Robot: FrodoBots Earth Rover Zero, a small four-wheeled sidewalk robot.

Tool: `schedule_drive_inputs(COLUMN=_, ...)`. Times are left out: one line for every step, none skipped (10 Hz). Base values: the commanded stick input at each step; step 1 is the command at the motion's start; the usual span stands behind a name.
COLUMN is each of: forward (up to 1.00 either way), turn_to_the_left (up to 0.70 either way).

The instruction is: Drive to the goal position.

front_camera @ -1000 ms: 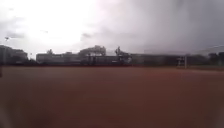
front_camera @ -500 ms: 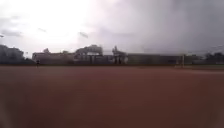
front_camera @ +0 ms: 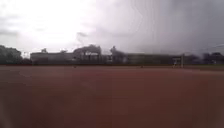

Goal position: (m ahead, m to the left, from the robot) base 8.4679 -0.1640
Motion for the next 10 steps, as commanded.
schedule_drive_inputs(forward=0.5, turn_to_the_left=0.0)
schedule_drive_inputs(forward=0.5, turn_to_the_left=0.0)
schedule_drive_inputs(forward=0.5, turn_to_the_left=0.0)
schedule_drive_inputs(forward=0.5, turn_to_the_left=0.0)
schedule_drive_inputs(forward=0.5, turn_to_the_left=0.0)
schedule_drive_inputs(forward=0.5, turn_to_the_left=0.0)
schedule_drive_inputs(forward=0.5, turn_to_the_left=0.0)
schedule_drive_inputs(forward=0.5, turn_to_the_left=0.0)
schedule_drive_inputs(forward=0.5, turn_to_the_left=0.0)
schedule_drive_inputs(forward=0.5, turn_to_the_left=0.0)
